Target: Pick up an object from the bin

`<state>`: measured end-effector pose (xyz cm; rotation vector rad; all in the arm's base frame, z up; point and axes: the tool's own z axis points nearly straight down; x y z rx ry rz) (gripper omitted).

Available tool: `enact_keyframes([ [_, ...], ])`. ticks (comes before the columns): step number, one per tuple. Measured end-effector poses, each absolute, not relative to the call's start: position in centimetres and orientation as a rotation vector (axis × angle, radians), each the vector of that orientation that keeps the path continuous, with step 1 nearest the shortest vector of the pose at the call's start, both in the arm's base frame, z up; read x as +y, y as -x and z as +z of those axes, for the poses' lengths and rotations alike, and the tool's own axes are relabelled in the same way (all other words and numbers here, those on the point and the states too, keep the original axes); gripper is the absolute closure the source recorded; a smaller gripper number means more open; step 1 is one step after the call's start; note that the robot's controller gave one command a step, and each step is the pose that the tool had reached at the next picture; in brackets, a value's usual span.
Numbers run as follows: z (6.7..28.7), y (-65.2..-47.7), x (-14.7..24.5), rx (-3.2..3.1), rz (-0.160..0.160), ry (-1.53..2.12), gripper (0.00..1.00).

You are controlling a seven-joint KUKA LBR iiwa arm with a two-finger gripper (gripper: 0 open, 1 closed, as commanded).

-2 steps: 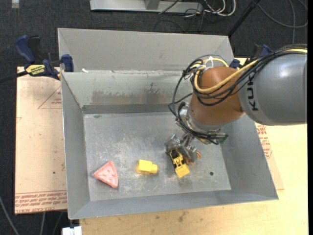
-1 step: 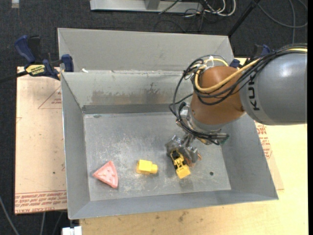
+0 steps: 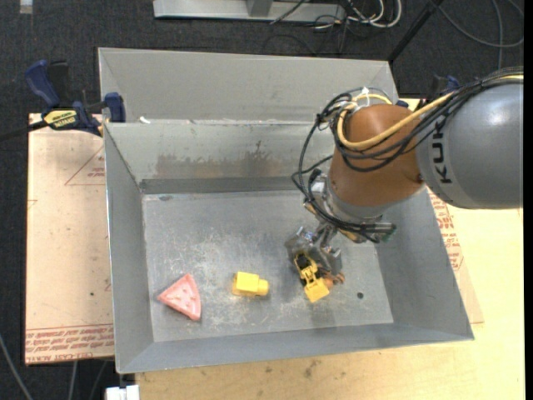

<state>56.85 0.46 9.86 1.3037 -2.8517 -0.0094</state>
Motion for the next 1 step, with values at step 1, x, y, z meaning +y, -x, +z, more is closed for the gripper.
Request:
enact_keyframes([
  [1, 12.11, -57.03, 0.43, -2.857, -0.004, -1.305, 1.0],
])
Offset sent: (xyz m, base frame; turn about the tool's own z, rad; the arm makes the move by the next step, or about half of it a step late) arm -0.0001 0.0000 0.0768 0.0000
